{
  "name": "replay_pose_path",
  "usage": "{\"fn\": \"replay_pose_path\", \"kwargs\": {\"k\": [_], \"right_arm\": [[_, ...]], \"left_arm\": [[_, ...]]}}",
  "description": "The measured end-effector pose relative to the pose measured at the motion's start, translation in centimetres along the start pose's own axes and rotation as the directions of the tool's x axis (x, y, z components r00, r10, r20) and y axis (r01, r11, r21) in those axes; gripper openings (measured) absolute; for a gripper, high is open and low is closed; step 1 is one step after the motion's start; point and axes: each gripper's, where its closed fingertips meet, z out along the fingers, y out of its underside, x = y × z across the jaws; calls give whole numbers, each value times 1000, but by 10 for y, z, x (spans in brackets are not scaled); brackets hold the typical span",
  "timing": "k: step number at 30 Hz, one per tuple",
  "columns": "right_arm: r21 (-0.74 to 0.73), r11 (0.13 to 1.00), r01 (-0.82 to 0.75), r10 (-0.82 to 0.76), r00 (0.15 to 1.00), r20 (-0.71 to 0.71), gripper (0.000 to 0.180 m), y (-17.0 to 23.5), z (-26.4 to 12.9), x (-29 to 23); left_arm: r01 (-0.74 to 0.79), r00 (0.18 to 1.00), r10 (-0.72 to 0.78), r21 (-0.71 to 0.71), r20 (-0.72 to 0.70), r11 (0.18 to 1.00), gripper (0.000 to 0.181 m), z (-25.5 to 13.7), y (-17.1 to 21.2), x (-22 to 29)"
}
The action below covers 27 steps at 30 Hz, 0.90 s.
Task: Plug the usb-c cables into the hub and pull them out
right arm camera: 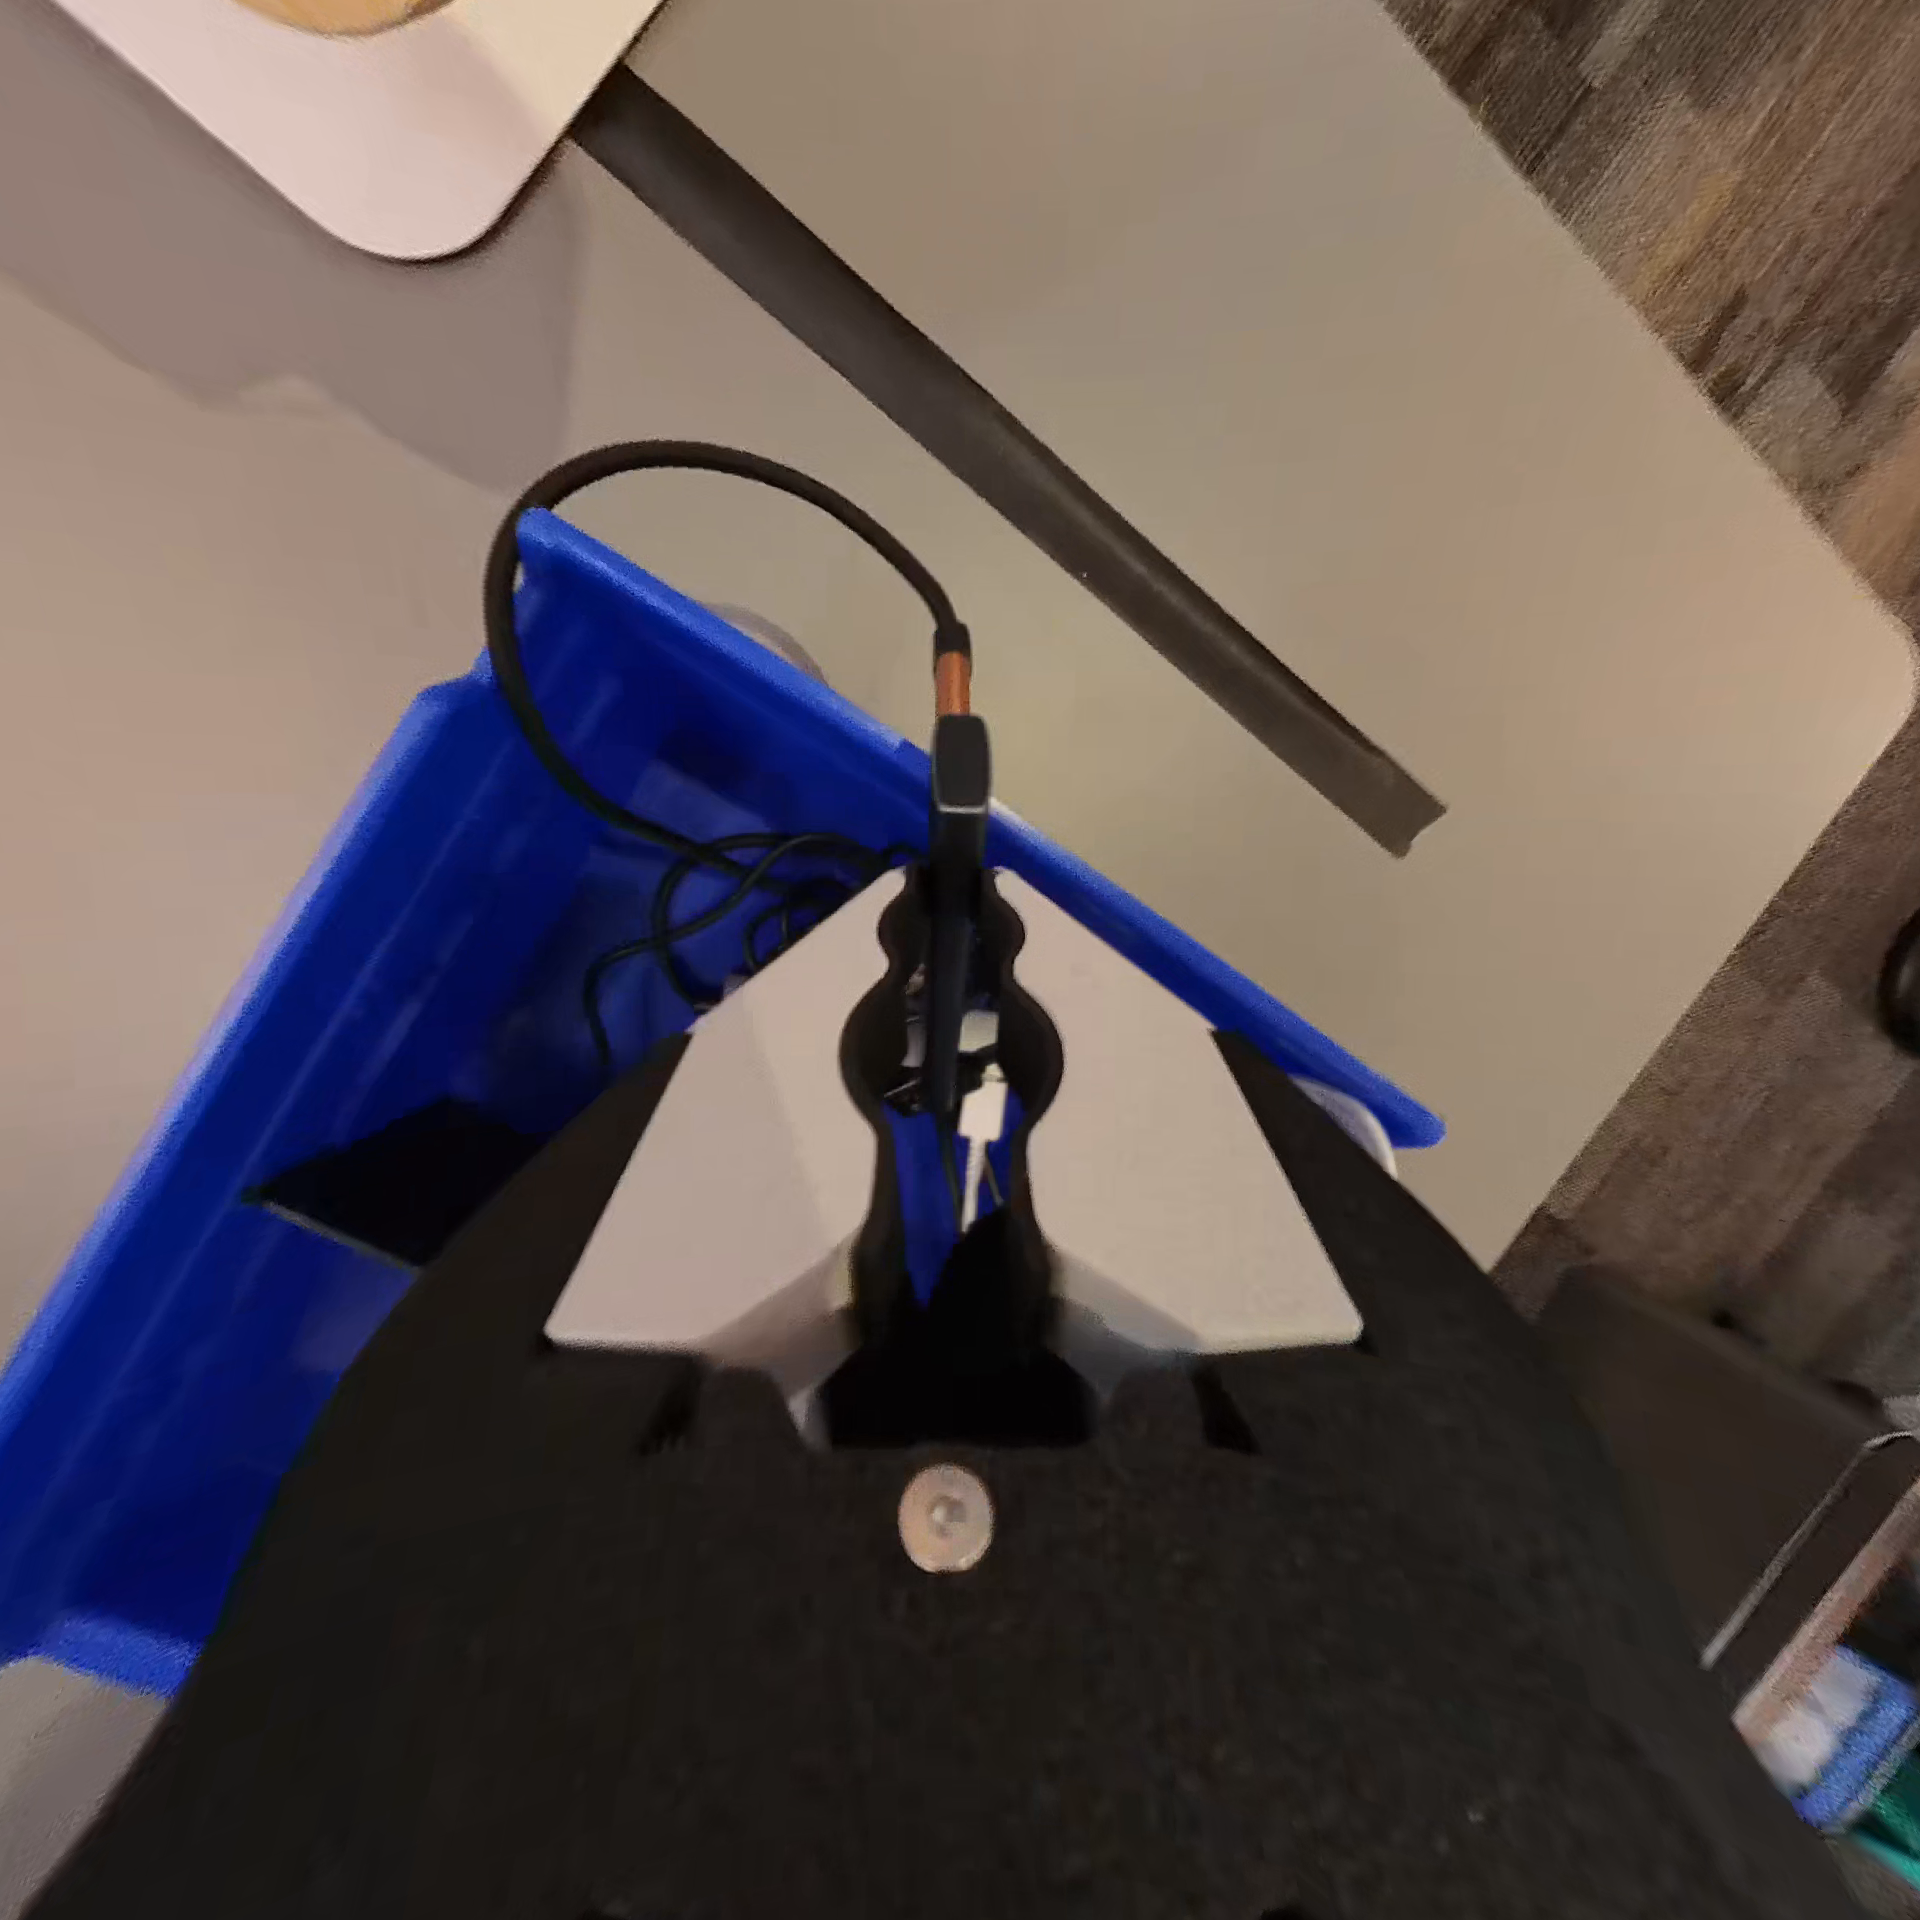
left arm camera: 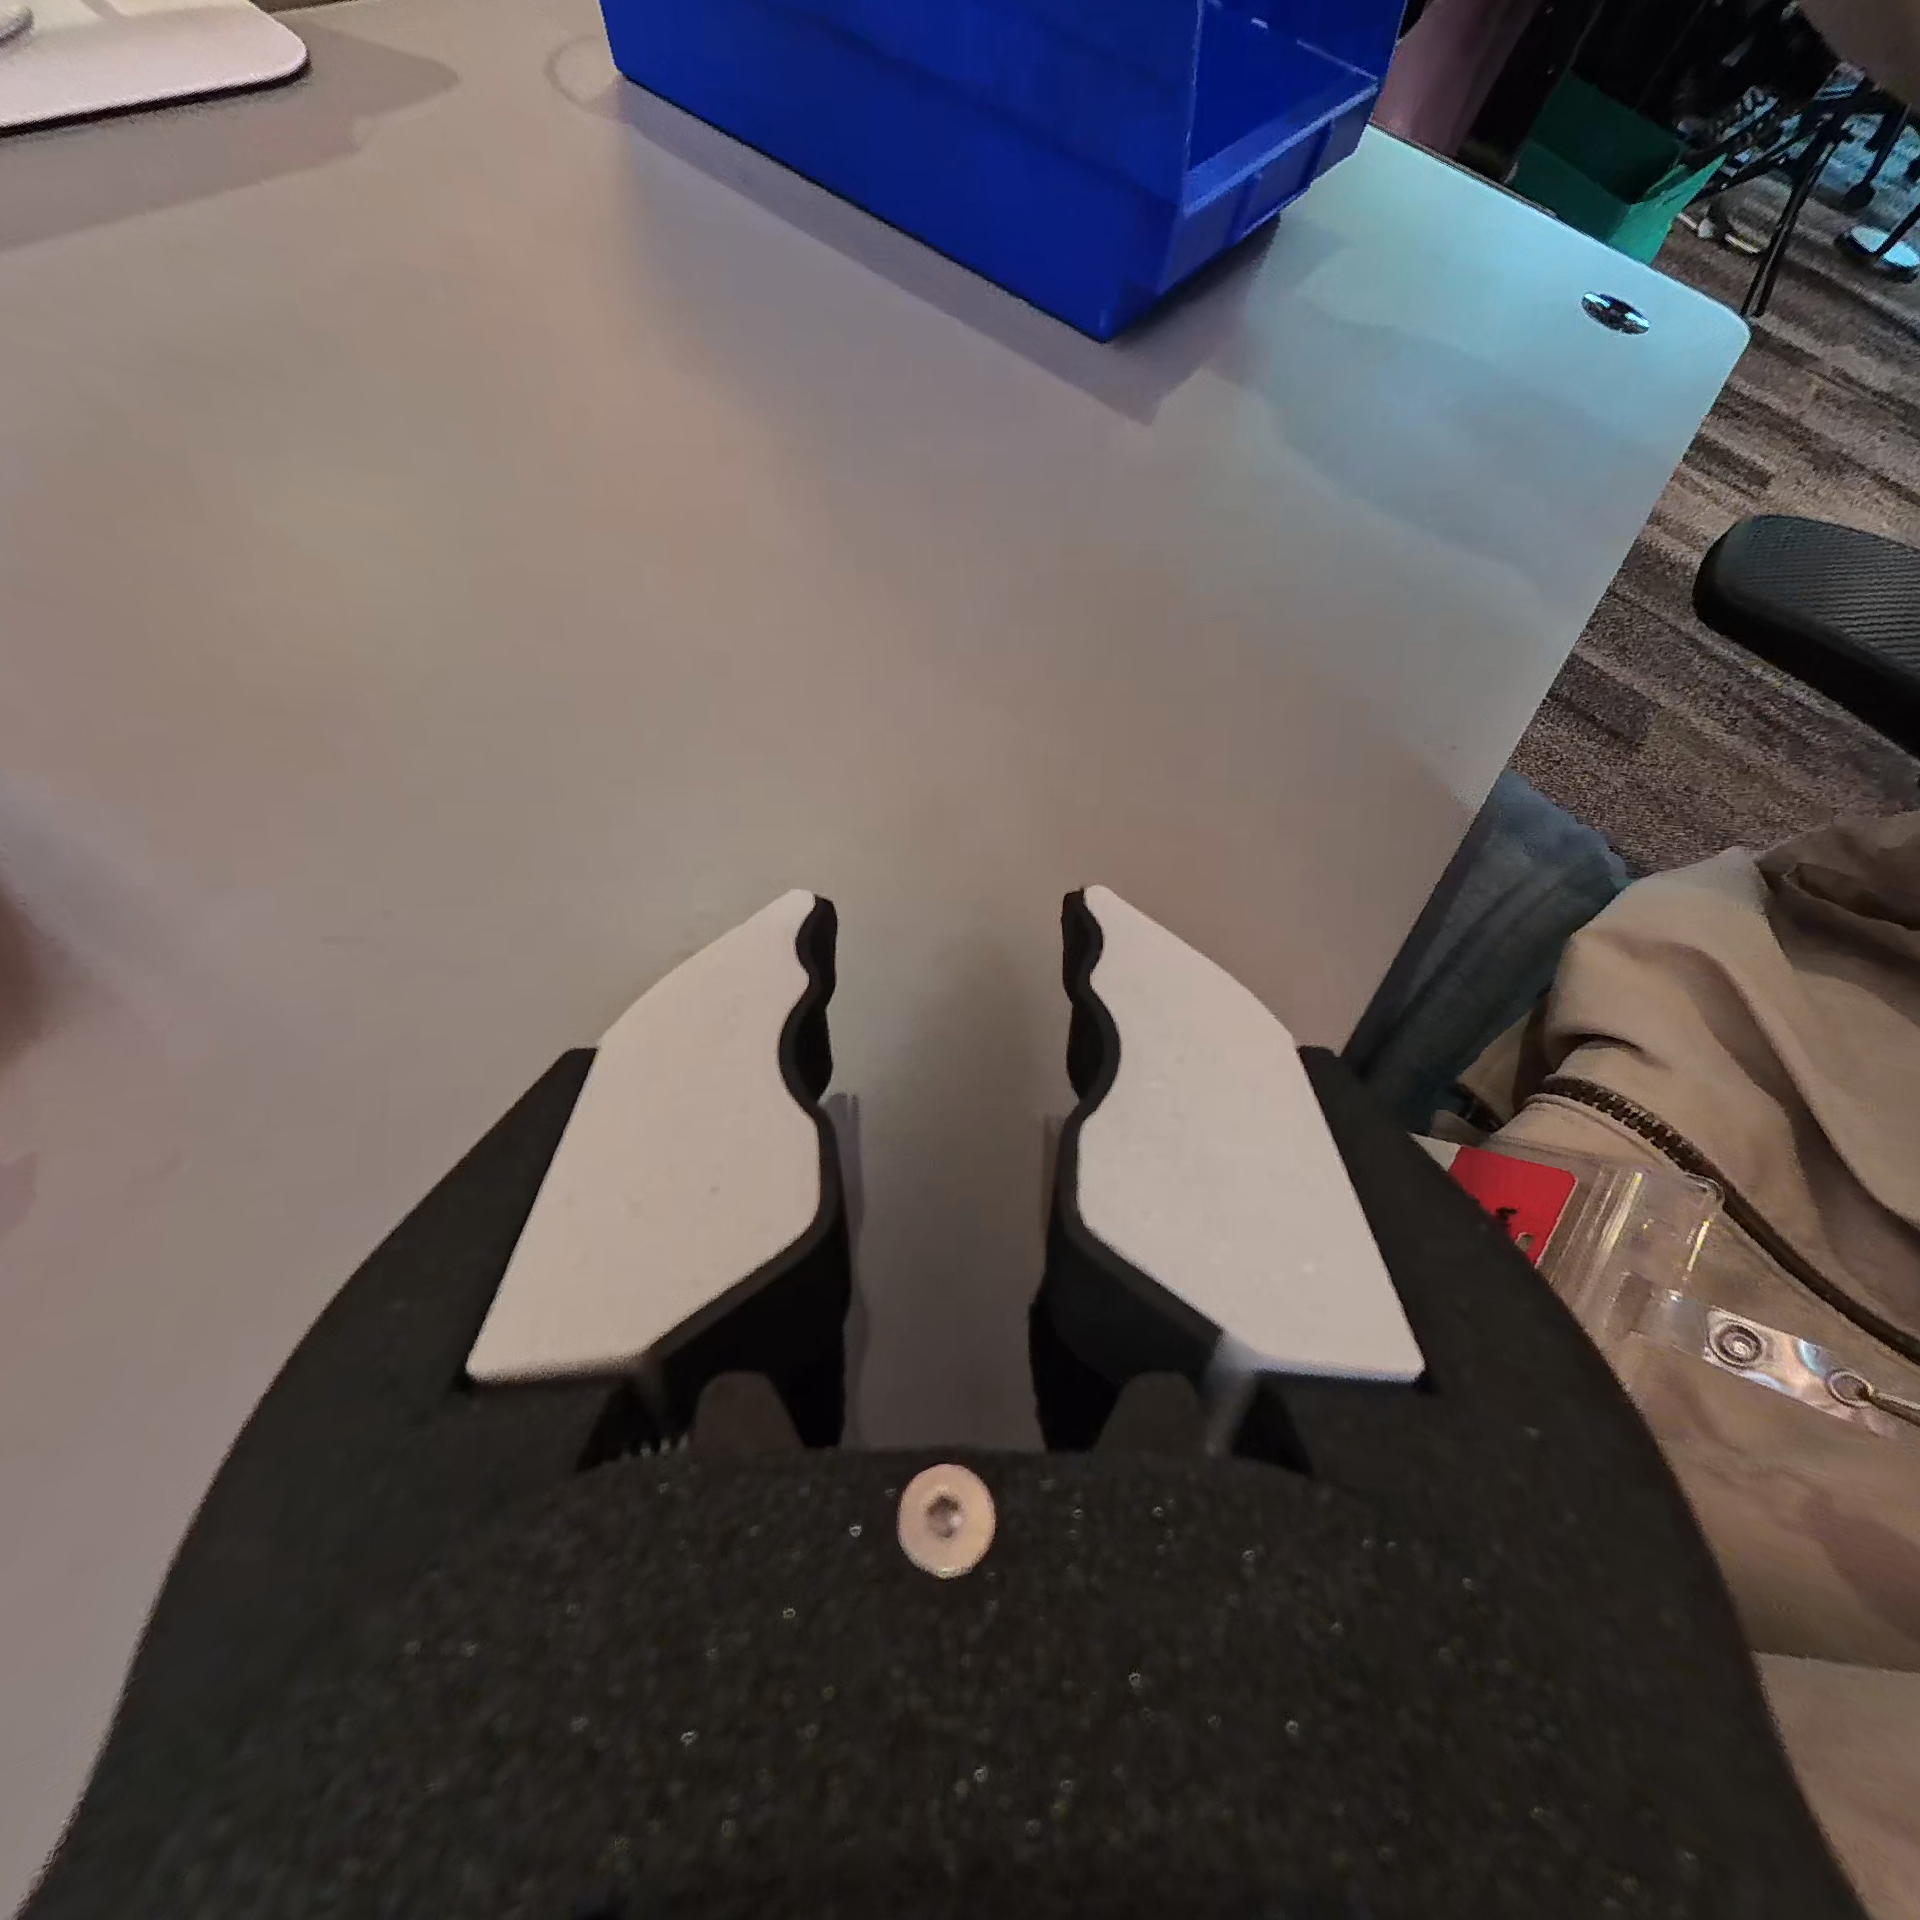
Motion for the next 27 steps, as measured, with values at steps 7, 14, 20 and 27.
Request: {"fn": "replay_pose_path", "kwargs": {"k": [7,14,20,27], "right_arm": [[85,976,-200,182,965,189,10,7,-2,0],[390,914,-116,166,981,-97,36,26,-56,13],[751,643,-150,342,933,-107,37,89,-142,-63],[754,592,-284,462,886,-29,39,186,-119,-171]], "left_arm": [[32,998,-35,52,58,998,42,-9,-5,-26],[97,969,-130,163,208,982,48,-27,-14,-69],[18,857,-137,237,497,971,35,-64,-19,-119],[-76,718,-125,256,685,964,24,-104,-19,-156]]}}
